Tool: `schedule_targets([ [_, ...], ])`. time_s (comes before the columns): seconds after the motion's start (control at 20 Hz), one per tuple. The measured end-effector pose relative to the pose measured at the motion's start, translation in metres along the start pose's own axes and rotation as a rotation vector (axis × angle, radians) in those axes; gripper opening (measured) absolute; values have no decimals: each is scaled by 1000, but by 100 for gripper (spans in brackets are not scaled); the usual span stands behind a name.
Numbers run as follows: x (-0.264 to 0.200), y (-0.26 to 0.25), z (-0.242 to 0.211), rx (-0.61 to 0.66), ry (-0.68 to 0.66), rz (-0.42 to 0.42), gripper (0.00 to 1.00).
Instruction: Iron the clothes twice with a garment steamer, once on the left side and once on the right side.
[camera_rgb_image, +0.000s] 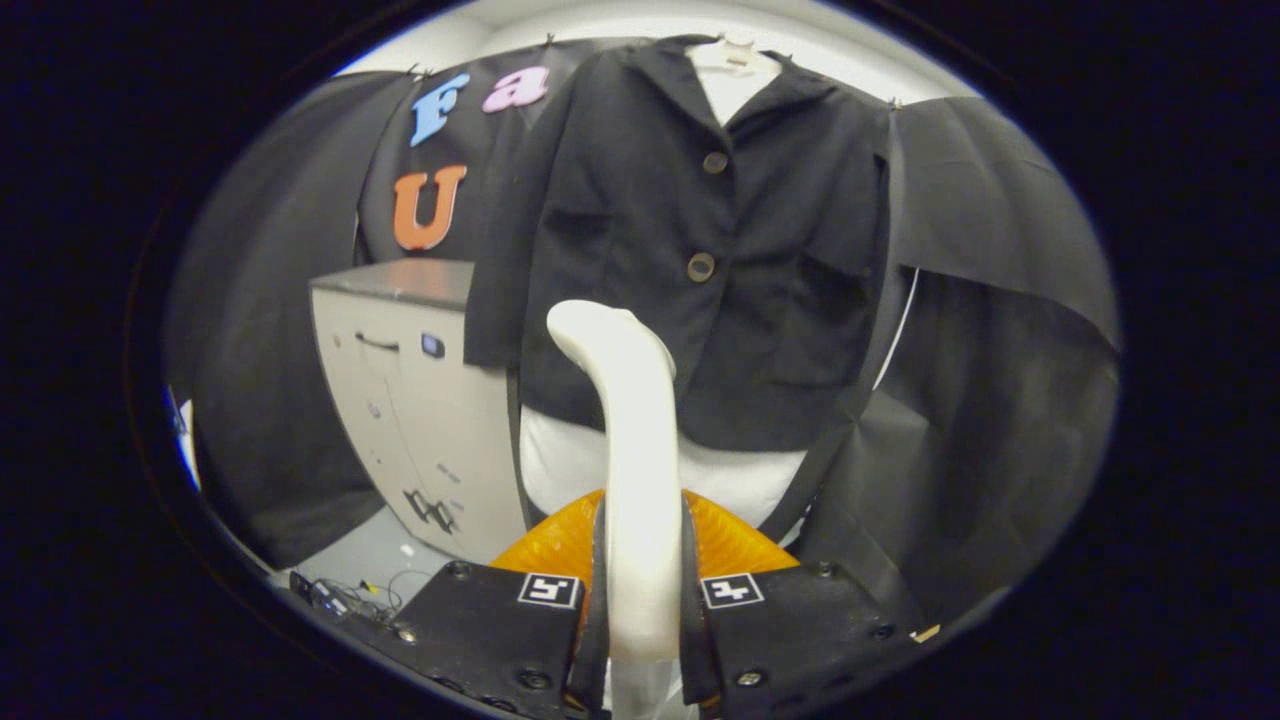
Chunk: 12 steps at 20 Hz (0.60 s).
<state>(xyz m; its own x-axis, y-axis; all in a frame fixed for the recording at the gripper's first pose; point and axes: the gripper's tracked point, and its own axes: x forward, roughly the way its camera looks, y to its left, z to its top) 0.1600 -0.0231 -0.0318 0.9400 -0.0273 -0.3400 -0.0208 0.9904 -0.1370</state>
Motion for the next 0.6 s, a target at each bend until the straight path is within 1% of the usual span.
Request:
schedule_targets([
  [0.1, -12, -22, 48, 37, -101, -20, 31],
  [0.25, -22, -58, 120, 77, -253, -72, 31],
  [0.35, -28, -79, 159, 124, -312, -93, 31],
  [0.45, -35, -95, 192, 176, -361, -92, 31],
  [0.6, -36, -124, 233, 172, -447, -142, 31],
])
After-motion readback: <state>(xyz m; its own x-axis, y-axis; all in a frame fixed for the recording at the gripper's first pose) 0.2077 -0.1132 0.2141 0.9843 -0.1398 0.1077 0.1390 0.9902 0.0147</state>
